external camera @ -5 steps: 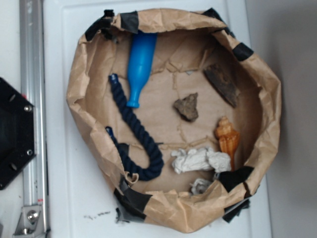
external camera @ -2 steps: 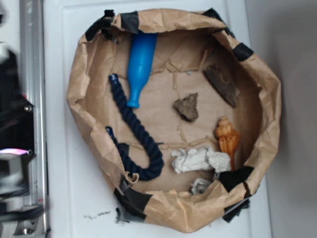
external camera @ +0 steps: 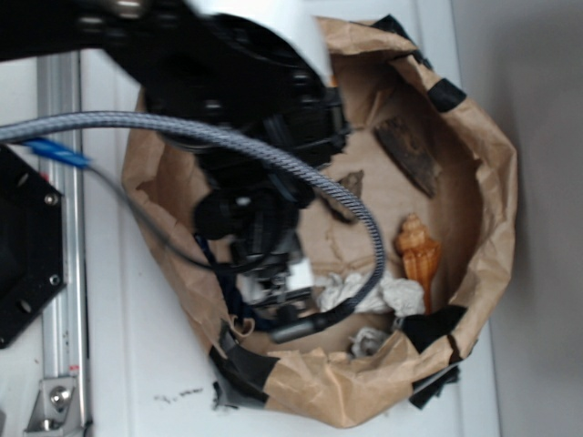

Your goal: Grab the white paper.

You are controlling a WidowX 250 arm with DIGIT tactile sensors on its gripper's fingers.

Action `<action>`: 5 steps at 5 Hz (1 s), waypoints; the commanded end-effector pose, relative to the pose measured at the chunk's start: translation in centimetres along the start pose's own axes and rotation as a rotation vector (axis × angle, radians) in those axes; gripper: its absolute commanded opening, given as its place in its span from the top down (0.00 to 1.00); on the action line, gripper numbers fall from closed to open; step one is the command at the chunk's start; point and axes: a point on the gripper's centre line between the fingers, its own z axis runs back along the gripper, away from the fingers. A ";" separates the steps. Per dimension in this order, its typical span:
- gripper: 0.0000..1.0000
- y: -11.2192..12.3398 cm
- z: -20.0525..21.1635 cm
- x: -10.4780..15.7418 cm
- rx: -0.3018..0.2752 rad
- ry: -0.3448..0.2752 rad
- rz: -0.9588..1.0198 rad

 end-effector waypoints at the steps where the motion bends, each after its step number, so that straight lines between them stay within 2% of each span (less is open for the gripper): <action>1: 0.00 -0.8 -6.5 2.7 -0.030 -0.015 0.060; 2: 0.00 -1.5 -9.9 3.6 -0.034 -0.008 0.001; 3: 0.00 -4.3 -12.6 3.7 -0.058 0.014 -0.088; 4: 0.00 -6.3 -14.6 3.6 -0.064 0.017 -0.137; 5: 1.00 -6.8 -14.9 3.0 -0.047 0.035 -0.076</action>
